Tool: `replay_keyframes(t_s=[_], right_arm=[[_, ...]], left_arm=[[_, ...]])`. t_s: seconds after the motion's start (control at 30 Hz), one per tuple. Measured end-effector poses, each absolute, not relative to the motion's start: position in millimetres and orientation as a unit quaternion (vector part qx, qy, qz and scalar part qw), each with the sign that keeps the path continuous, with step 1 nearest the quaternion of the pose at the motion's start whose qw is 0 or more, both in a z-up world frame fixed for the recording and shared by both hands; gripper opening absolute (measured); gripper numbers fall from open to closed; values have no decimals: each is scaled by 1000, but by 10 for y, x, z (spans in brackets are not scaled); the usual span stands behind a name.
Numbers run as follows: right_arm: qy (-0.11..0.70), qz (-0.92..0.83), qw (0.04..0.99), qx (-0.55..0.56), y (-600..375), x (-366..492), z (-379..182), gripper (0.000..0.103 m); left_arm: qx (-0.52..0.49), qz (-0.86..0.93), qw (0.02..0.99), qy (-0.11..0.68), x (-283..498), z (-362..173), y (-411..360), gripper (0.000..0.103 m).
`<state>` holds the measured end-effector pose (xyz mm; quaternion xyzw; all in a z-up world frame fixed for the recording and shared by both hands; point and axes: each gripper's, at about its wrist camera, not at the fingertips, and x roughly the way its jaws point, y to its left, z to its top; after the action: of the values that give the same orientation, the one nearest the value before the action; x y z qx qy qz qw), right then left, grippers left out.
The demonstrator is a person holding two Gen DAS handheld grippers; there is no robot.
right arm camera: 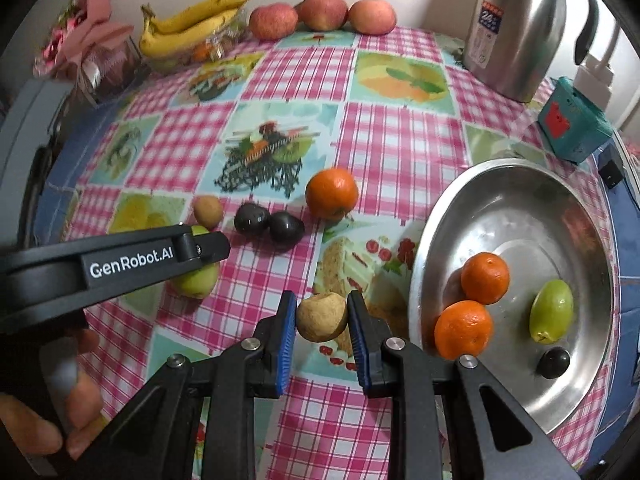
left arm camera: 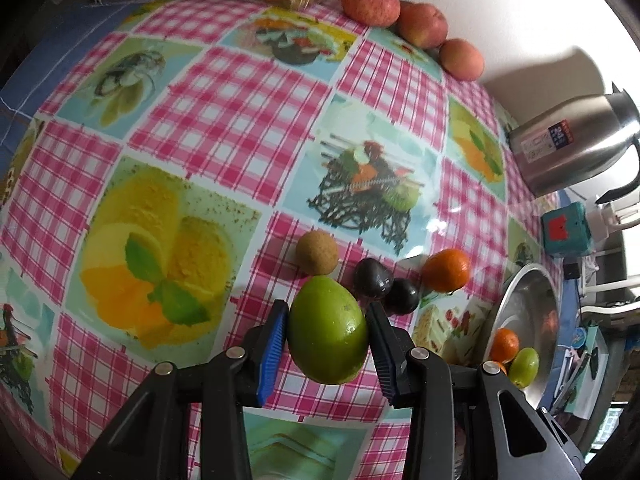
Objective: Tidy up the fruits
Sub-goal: 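Close the right tool on the small brown kiwi while the left tool holds the green apple, then carry the green apple with the left tool while the right tool carries the kiwi over the bowl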
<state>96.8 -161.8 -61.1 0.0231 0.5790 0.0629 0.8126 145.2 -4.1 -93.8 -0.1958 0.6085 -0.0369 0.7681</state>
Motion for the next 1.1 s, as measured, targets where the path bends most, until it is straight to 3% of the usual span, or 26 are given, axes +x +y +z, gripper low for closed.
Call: replay_keyframes(t_s=[0.4,1.1], right_arm=[[566,48,821,52,-1752,943,-549,27],[544,-68,823,148,-2819,788,-484,27]], left_arm=[[-186,-40,797,574,1380,-655,-56,42],[-80,-131,816,558,1170,-526,-1012,42]])
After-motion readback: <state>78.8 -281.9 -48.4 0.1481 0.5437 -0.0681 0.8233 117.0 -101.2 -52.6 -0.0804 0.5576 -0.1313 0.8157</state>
